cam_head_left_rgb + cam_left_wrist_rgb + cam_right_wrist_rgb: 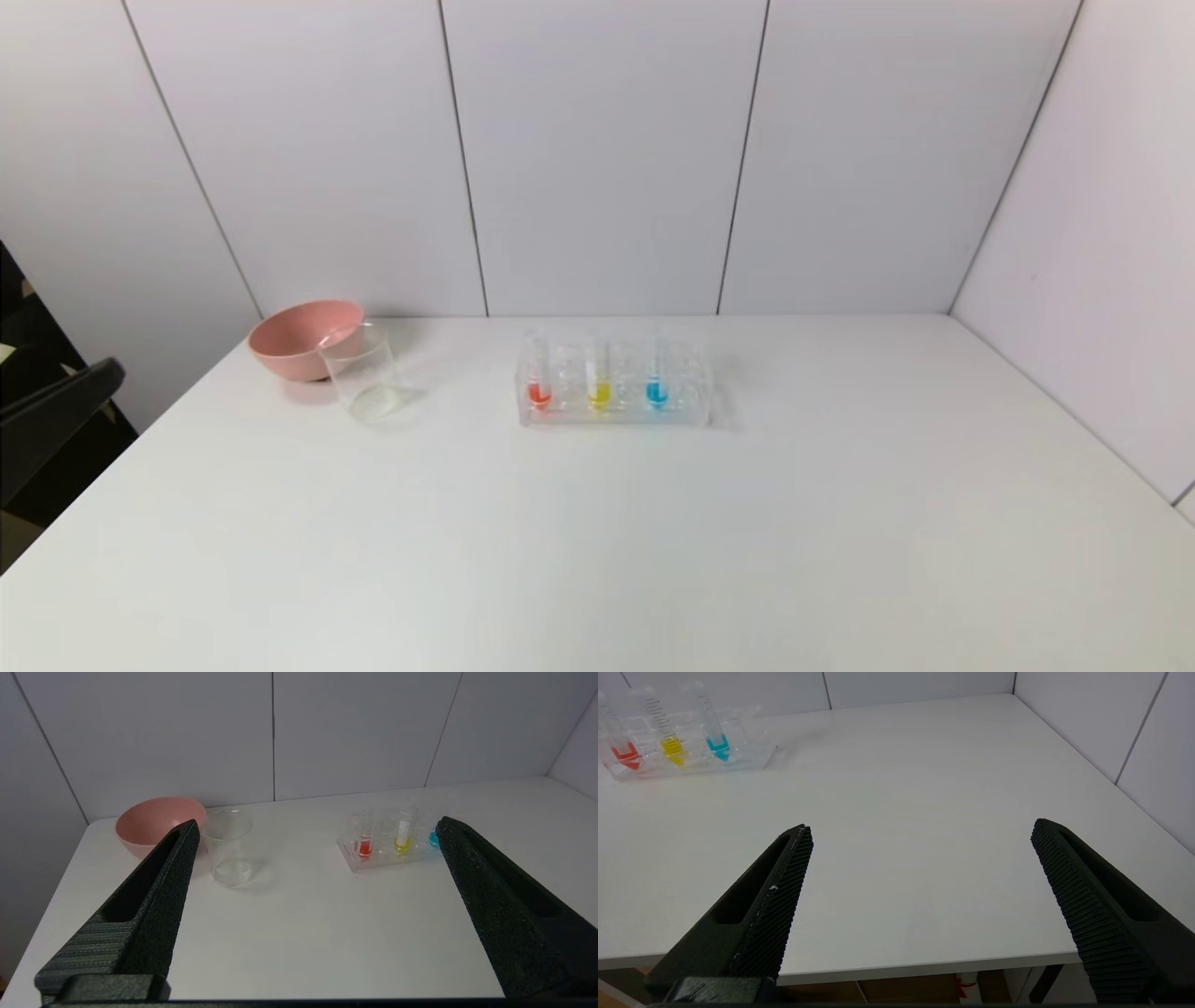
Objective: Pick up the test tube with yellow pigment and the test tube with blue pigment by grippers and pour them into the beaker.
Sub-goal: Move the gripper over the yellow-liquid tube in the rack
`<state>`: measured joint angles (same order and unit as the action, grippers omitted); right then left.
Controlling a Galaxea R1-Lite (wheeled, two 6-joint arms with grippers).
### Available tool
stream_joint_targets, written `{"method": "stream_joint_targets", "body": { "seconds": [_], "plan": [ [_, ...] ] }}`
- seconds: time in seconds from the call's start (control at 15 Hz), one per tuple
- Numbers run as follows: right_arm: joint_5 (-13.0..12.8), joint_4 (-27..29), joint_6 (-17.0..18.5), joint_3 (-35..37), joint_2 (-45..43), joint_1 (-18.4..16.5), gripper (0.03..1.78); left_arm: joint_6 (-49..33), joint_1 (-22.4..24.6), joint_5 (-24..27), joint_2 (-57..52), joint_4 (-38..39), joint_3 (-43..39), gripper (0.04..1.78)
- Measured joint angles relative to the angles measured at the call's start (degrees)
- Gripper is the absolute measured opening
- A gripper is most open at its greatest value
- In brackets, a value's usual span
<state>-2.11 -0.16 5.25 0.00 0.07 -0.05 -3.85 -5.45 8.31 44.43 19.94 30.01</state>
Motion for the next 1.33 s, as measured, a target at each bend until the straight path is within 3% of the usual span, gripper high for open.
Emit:
{"method": "stream_joint_targets", "body": {
  "seconds": [0.47, 0.73, 1.13, 1.33],
  "plan": [
    [0.00, 0.00, 0.00, 0.00, 0.00, 0.00, 1.71, -0.02, -3.62, 1.52, 29.43, 19.55, 10.31, 1.76],
    [0.00, 0.00, 0.00, 0.00, 0.00, 0.02, 1.71, -0.11, -9.65, -1.24, 41.29, 26.09, 13.47, 1.76],
    [0.00, 0.00, 0.00, 0.00, 0.00, 0.02, 1.71, -0.11, -23.87, -17.65, 53.77, 39.70, 14.25, 1.76],
    [0.00, 0.00, 0.00, 0.00, 0.00, 0.05, 1.71, -0.05, -29.55, -24.82, 57.73, 42.37, 13.99, 1.76]
  ]
}}
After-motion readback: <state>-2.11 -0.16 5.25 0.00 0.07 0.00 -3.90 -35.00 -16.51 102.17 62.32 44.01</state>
